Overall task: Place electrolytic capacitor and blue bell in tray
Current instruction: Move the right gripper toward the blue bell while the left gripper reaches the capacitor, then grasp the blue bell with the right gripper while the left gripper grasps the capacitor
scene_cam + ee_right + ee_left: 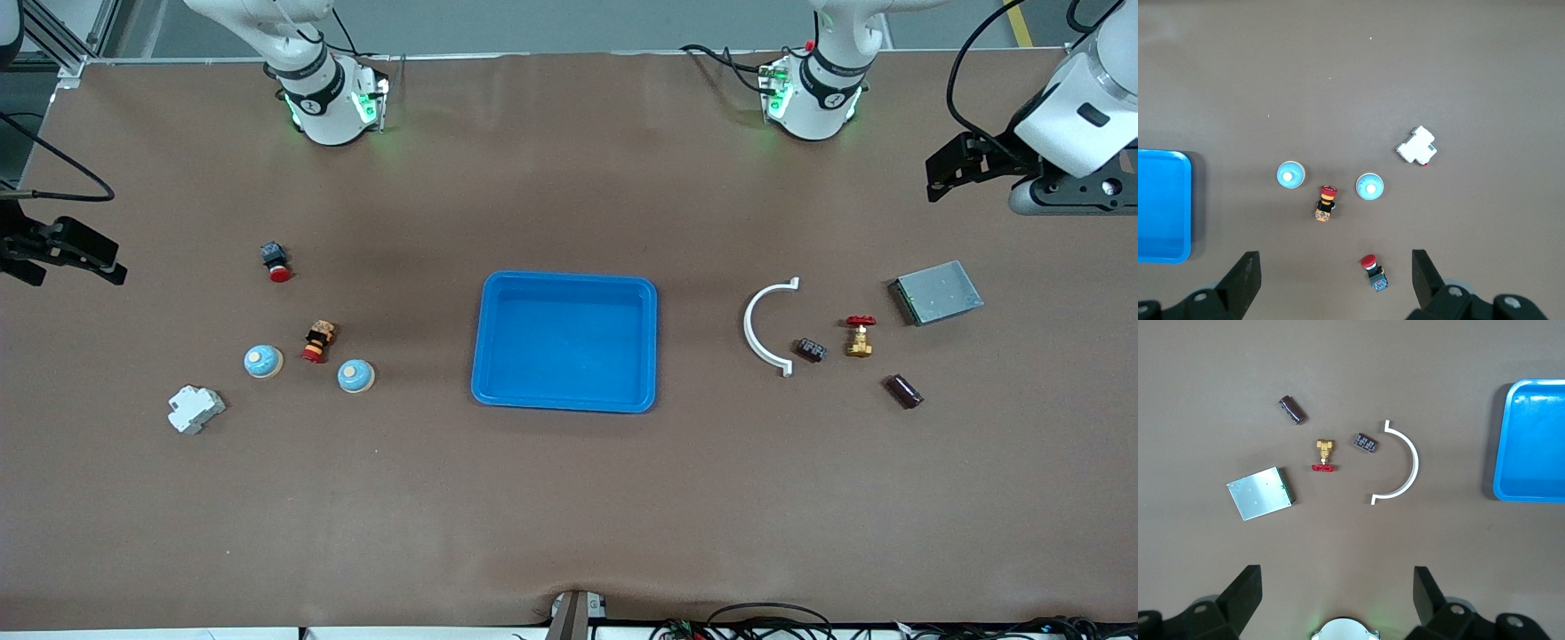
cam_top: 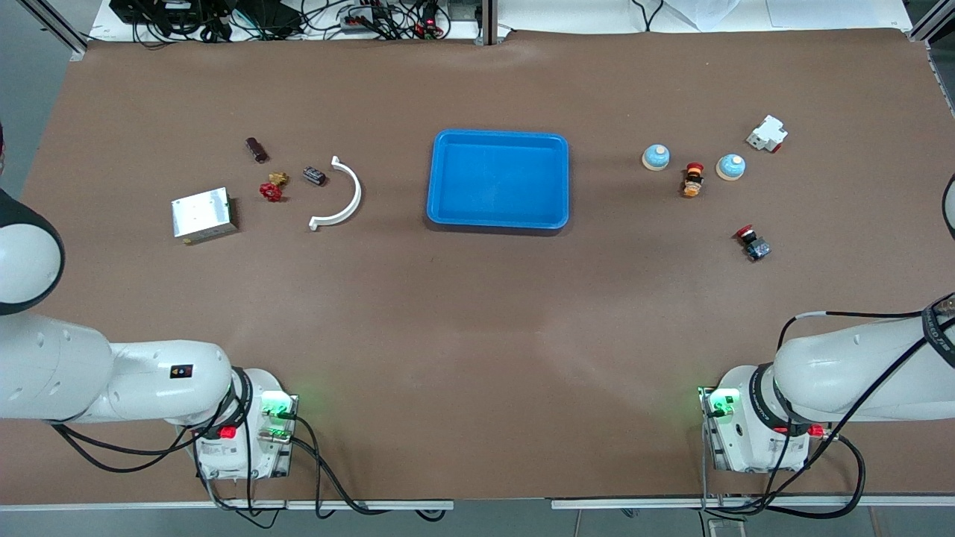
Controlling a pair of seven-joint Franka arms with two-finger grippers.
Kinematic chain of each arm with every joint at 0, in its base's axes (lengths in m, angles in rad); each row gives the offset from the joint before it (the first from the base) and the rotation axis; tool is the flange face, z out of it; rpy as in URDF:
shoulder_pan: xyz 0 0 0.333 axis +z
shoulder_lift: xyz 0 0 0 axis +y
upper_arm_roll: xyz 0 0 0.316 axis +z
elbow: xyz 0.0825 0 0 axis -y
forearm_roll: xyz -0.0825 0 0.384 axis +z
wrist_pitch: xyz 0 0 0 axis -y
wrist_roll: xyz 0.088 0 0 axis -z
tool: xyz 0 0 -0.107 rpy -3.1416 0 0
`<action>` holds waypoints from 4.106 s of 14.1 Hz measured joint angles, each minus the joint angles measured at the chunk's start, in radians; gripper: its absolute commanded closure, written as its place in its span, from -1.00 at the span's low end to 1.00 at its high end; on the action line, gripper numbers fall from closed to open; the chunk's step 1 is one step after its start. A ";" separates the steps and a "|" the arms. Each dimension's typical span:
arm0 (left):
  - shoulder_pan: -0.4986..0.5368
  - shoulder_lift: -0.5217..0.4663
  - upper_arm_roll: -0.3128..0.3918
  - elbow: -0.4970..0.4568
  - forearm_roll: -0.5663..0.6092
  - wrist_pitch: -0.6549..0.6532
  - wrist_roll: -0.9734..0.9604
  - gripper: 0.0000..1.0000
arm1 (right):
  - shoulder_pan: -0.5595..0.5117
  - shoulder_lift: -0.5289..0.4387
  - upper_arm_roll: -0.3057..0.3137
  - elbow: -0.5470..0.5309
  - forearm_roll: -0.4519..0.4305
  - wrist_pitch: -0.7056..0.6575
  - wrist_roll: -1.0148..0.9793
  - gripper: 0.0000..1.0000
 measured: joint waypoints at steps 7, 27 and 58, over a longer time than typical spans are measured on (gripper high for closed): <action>0.000 0.000 0.000 0.000 0.000 0.000 0.000 -1.00 | 0.001 0.000 0.001 0.000 0.000 0.012 0.000 -1.00; 0.010 0.257 0.010 0.014 0.081 0.042 -0.012 -1.00 | 0.001 0.005 0.003 -0.001 0.000 0.022 0.001 -1.00; 0.058 0.453 0.001 -0.605 0.053 1.082 -0.844 -0.56 | 0.211 0.321 0.003 -0.353 0.038 0.621 0.309 -1.00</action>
